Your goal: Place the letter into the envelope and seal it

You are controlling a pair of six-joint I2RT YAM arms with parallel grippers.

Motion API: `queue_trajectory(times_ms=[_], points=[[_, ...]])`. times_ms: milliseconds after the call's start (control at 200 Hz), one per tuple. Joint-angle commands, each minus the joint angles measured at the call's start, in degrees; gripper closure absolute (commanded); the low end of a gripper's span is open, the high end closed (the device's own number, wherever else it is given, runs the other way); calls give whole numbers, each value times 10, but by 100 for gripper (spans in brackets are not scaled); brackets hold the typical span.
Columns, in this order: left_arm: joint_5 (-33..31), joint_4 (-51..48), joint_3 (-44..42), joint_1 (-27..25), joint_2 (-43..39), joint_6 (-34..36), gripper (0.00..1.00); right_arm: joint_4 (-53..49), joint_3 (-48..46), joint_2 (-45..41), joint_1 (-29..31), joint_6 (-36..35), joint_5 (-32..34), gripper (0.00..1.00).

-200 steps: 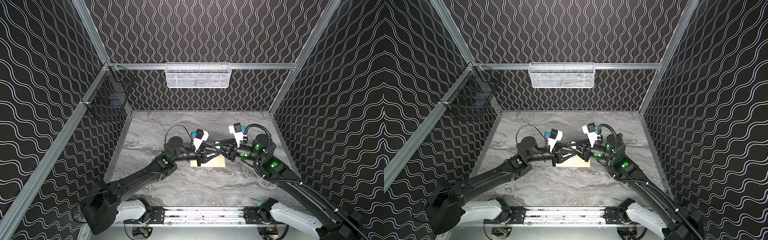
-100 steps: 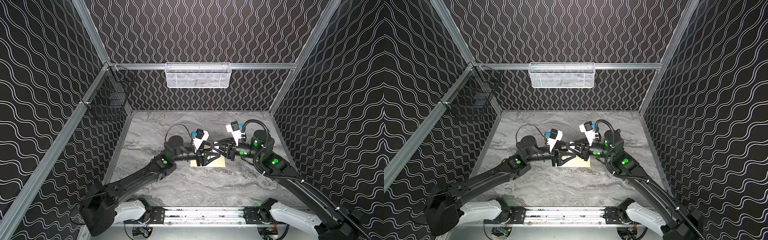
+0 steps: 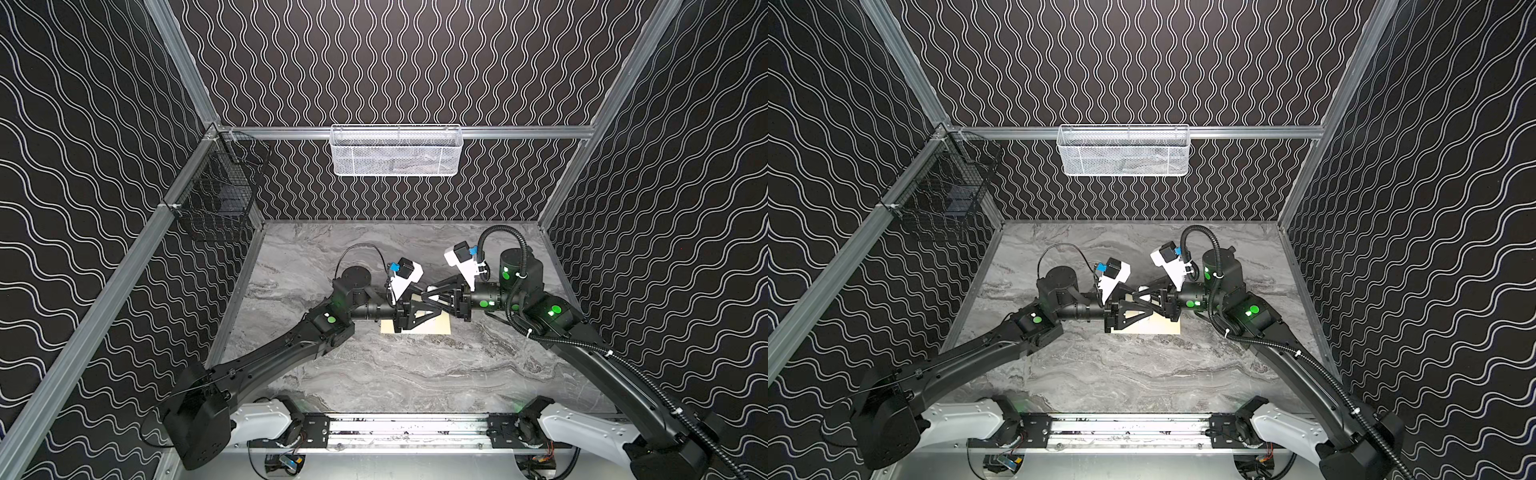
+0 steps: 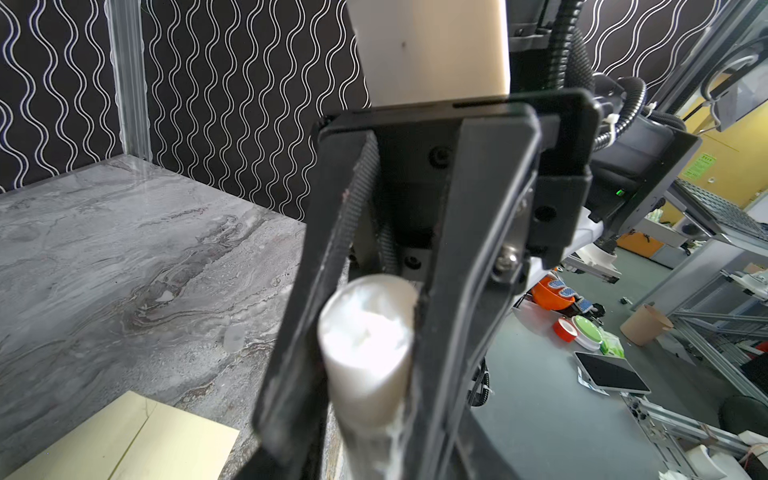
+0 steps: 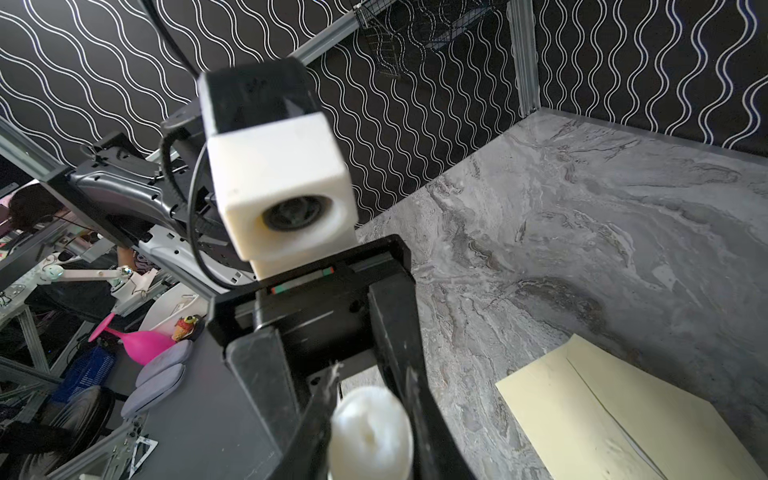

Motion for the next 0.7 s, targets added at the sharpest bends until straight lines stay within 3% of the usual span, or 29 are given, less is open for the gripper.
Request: queue_trajectory(times_ms=[0, 450, 696], points=[[-9, 6, 10, 0, -2, -9, 67, -6, 2, 4, 1, -10, -18, 98], [-33, 34, 1, 0, 20, -42, 98, -21, 0, 3, 0, -12, -4, 88], [-51, 31, 3, 1, 13, -66, 100, 11, -6, -28, 1, -17, 24, 58]])
